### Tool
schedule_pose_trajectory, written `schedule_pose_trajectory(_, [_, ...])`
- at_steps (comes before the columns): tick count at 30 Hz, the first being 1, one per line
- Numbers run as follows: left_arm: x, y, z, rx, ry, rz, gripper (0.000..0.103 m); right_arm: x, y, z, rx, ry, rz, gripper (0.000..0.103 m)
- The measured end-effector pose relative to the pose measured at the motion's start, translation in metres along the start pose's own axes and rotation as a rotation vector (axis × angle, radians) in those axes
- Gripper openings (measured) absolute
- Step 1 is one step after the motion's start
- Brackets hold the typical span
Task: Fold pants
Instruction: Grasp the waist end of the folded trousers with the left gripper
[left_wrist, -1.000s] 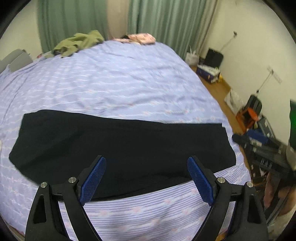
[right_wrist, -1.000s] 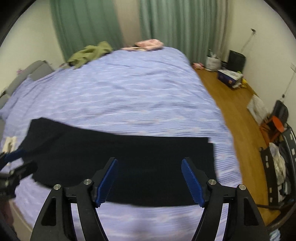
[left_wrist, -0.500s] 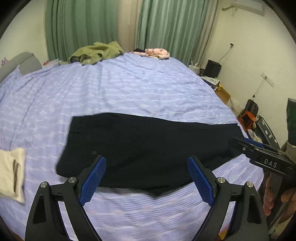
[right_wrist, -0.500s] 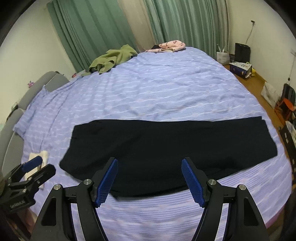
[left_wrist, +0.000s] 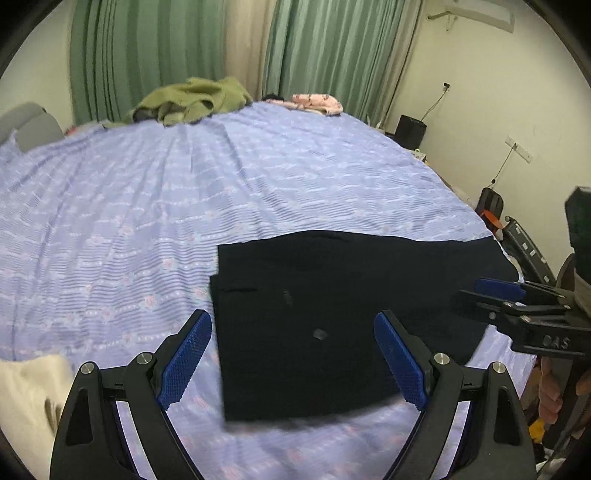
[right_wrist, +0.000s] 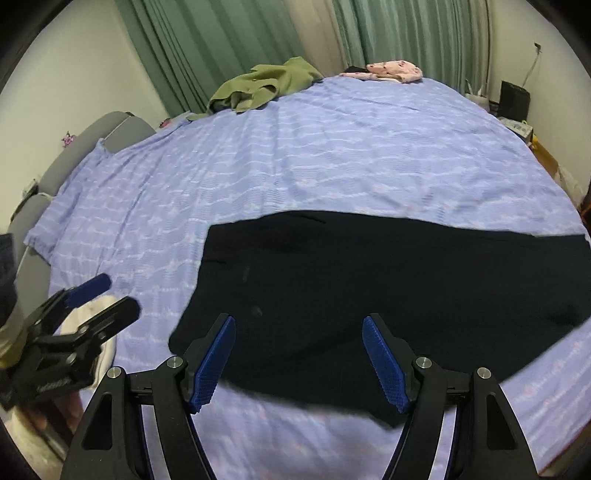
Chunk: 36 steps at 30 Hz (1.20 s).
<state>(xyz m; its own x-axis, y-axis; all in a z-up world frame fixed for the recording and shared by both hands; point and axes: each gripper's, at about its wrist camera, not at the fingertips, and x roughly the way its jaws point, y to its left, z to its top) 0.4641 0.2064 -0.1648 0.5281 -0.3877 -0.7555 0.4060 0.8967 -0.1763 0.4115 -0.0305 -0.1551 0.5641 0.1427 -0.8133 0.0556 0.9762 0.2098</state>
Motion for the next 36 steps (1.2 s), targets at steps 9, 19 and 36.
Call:
schedule_pose_trajectory(9, [0.107,0.081,0.036,-0.107,0.095,-0.142,0.090,0.088,0.048,0.025,-0.039,0.043,-0.015,0.072])
schedule_pose_trajectory(19, [0.214,0.117,0.052,-0.264,0.229,-0.237,0.087,0.148,0.033,0.034,0.076,0.098,-0.003,0.072])
schedule_pose_trajectory(36, [0.201,0.114,0.012,-0.284,0.260,-0.444,0.060,0.153,0.031,0.020,0.081,0.109,0.038,0.072])
